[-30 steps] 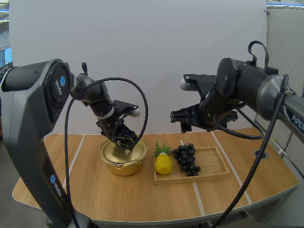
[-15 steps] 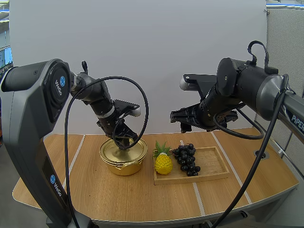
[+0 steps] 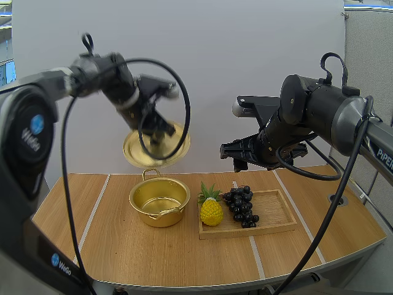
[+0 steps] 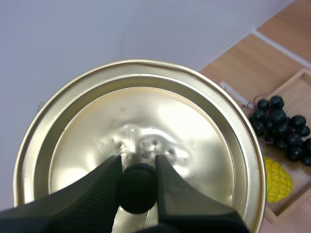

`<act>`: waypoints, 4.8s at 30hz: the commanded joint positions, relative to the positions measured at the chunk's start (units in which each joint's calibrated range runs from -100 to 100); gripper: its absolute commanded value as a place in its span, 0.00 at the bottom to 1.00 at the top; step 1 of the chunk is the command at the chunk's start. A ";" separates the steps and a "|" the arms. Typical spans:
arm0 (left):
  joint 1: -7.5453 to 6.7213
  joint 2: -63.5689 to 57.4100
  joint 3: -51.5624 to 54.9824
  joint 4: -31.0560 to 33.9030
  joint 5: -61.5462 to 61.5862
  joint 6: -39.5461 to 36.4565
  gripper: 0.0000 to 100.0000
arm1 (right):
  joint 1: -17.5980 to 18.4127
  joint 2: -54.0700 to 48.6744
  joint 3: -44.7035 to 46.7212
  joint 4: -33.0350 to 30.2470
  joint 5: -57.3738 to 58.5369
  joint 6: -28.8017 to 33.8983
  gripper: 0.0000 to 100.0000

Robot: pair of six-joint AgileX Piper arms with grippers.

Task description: Open the pot, put the grape inside, and close it

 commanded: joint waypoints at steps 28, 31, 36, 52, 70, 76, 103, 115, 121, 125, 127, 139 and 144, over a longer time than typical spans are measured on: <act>-0.20 -15.89 -64.68 14.40 8.11 -10.50 0.00 | -0.17 0.44 -0.63 -0.22 -2.81 0.15 1.00; -0.20 -15.89 -68.37 14.52 7.94 -10.50 0.00 | -0.17 2.55 -0.90 -0.31 -2.65 0.15 1.00; -0.20 -15.89 -72.88 14.89 5.37 -10.50 0.00 | -0.24 10.20 -0.90 -0.89 -2.64 0.15 1.00; -0.20 -16.51 -75.23 15.28 3.34 -10.50 0.00 | -0.39 30.95 -3.68 -1.55 -13.83 -1.29 1.00; -0.20 -16.51 -75.23 15.28 3.34 -10.50 0.00 | -0.66 46.11 -11.81 -1.55 -14.48 -1.53 1.00; -0.20 -16.51 -75.23 15.28 3.34 -10.50 0.00 | -0.66 49.83 -11.93 -1.85 -15.51 -1.53 1.00; -0.20 -16.51 -75.23 15.28 3.34 -10.50 0.00 | -0.66 51.02 -11.93 0.14 -14.72 -2.64 0.00; -0.20 -16.51 -75.23 15.28 3.34 -10.50 0.00 | -0.66 39.30 -11.93 0.14 -12.10 -2.64 0.00; -0.20 -16.51 -75.23 15.28 3.34 -10.50 0.00 | -0.66 30.91 -11.93 0.14 -8.88 -2.64 0.00; -0.20 -16.51 -75.23 15.28 3.34 -10.50 0.00 | -0.66 26.60 -13.97 0.14 -4.72 -3.11 0.00; -0.20 -16.51 -75.23 15.28 3.34 -10.50 0.00 | -0.66 25.67 -17.12 1.16 0.65 -4.25 0.00; -0.20 -16.51 -75.23 15.28 3.34 -10.50 0.00 | 1.34 25.21 -32.12 12.69 13.93 -10.52 0.00; -0.20 -16.51 -75.23 15.28 3.34 -10.50 0.00 | 6.18 26.62 -34.05 12.70 13.52 -10.52 0.00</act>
